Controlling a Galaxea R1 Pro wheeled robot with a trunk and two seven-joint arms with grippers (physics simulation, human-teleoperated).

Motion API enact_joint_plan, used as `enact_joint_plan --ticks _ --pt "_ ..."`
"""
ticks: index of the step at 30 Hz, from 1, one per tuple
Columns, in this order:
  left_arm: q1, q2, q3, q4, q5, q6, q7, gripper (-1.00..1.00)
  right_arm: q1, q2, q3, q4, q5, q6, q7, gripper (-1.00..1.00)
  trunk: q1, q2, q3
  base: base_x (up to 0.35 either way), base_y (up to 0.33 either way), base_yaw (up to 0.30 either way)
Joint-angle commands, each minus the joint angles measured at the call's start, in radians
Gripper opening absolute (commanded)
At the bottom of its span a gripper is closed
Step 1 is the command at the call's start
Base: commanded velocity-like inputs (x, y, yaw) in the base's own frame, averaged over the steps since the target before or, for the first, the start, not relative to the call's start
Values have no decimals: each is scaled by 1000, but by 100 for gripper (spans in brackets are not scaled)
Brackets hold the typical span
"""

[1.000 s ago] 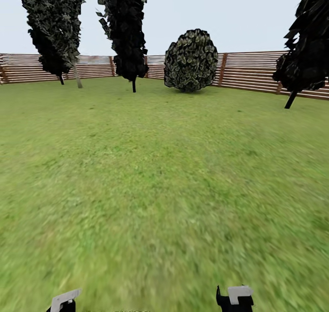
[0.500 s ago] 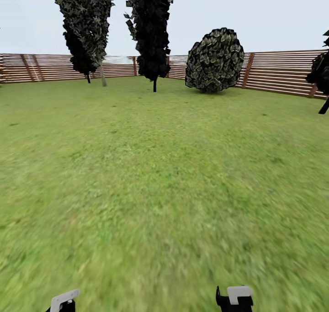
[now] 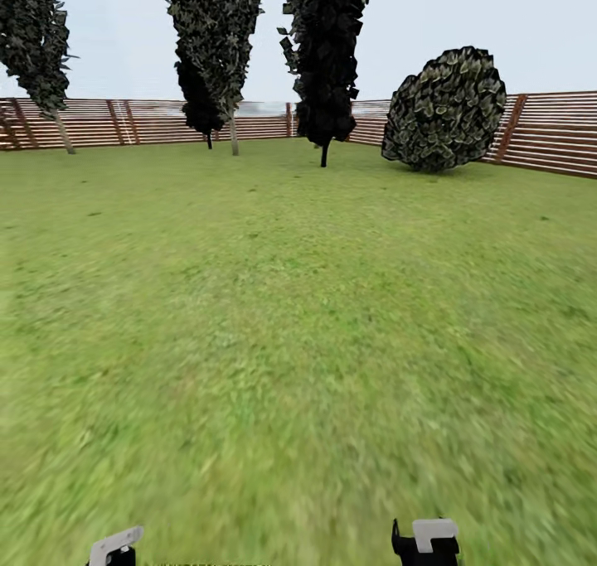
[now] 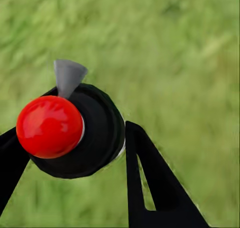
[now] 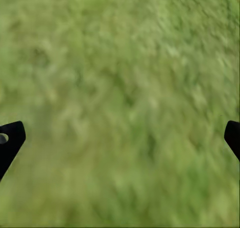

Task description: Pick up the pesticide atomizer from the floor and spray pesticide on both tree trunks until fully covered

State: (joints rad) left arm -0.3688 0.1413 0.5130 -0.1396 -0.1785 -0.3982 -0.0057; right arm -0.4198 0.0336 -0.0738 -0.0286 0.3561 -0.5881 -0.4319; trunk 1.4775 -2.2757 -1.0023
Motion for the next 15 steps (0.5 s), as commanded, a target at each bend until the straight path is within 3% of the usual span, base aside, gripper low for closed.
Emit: enact_joint_plan --ticks 1,5,15 --pt "-1 0 9 1 -10 -4 0 -100 -1 0 -8 1 10 -2 -5 100 0 0 -1 0 306 285" --pt "-1 1 8 2 -10 -4 0 -100 -1 0 -8 1 10 -2 -5 100 0 0 -1 0 215 285" --pt "-1 4 8 2 -11 -1 -1 -100 -1 0 -8 1 10 -2 -5 100 0 0 -1 38 32 285"
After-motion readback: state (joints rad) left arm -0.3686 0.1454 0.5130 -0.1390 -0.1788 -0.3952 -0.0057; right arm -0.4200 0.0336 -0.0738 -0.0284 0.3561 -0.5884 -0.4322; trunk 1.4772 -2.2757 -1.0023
